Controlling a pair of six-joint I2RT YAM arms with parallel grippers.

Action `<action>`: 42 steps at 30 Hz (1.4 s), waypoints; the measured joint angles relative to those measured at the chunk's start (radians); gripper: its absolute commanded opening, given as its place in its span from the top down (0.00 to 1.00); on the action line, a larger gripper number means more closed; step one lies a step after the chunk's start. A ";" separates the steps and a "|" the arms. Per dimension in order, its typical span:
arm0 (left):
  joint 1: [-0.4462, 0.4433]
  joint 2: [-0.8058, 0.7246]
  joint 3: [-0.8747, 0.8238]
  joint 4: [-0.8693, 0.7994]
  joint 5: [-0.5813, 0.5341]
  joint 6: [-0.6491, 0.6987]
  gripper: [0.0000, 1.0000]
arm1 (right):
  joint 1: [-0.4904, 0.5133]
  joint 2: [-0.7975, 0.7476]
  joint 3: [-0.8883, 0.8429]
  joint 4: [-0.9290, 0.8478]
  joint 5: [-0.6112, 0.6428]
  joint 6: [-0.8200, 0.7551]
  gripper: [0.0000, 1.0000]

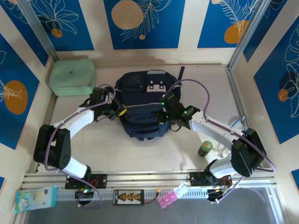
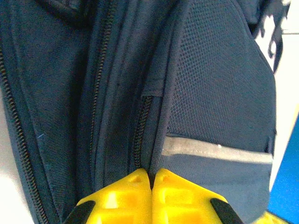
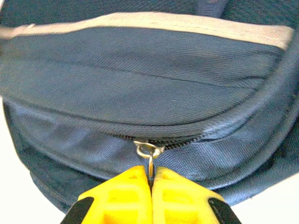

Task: Pack books, pencil case, and school supplies into a backpack

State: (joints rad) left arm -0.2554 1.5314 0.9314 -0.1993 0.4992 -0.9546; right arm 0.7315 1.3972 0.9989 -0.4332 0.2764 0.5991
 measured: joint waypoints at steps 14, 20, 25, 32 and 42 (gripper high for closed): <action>0.005 0.068 0.171 -0.122 -0.187 0.171 0.31 | 0.136 0.150 0.079 0.068 -0.084 0.034 1.00; -0.002 -0.049 0.038 -0.030 -0.168 0.068 0.32 | 0.136 0.240 0.166 0.082 -0.112 0.038 1.00; -0.018 -0.053 -0.017 0.047 -0.130 -0.019 0.37 | 0.136 0.261 0.190 0.085 -0.132 0.038 1.00; -0.071 -0.016 0.014 0.069 -0.094 -0.035 0.58 | 0.134 0.262 0.190 0.084 -0.146 0.038 1.00; -0.077 0.016 0.022 0.061 -0.092 -0.040 0.97 | 0.126 0.261 0.183 0.077 -0.142 0.031 1.00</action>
State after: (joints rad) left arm -0.3328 1.5471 0.9531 -0.1383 0.4076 -0.9943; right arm 0.8570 1.6577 1.1820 -0.3557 0.1349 0.6304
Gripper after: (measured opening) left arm 0.072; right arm 0.058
